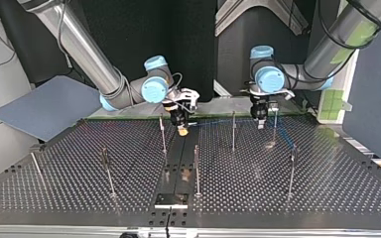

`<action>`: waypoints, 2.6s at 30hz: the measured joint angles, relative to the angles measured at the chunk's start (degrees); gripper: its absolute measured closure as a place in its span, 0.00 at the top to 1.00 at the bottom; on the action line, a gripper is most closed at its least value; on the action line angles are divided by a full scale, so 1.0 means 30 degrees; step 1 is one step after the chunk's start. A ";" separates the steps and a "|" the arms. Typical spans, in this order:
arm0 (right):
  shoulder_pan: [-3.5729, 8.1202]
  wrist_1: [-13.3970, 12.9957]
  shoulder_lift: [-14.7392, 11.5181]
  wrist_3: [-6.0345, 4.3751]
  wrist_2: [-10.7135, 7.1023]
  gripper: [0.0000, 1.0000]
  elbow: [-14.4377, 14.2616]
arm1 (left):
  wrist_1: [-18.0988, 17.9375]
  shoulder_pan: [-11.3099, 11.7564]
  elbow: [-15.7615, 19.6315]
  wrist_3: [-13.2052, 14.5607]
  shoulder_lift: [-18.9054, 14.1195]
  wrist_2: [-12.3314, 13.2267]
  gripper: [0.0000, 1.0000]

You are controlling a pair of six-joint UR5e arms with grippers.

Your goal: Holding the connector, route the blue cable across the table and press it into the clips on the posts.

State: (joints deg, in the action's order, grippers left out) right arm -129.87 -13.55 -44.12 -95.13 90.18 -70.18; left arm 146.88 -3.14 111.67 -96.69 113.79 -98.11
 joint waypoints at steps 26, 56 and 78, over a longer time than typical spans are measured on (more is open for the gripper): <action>0.0179 0.0020 0.0015 -0.0002 -0.0023 0.00 -0.0003 | -0.0998 -0.2243 0.3397 -0.1080 -0.4000 -0.0160 1.00; 0.0582 0.0196 0.0038 -0.0345 -0.0013 0.00 -0.0004 | -0.0549 -0.6295 0.0425 -0.1362 -0.1729 -0.1976 1.00; 0.0602 0.0119 0.0088 -0.0345 0.0000 0.00 -0.0005 | -0.0266 -0.6020 -0.2280 -0.1367 0.0662 -0.2897 1.00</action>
State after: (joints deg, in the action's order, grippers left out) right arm -128.06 -13.19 -43.85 -96.17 90.18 -70.19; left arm 146.09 -21.20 104.83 -100.79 115.78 -106.80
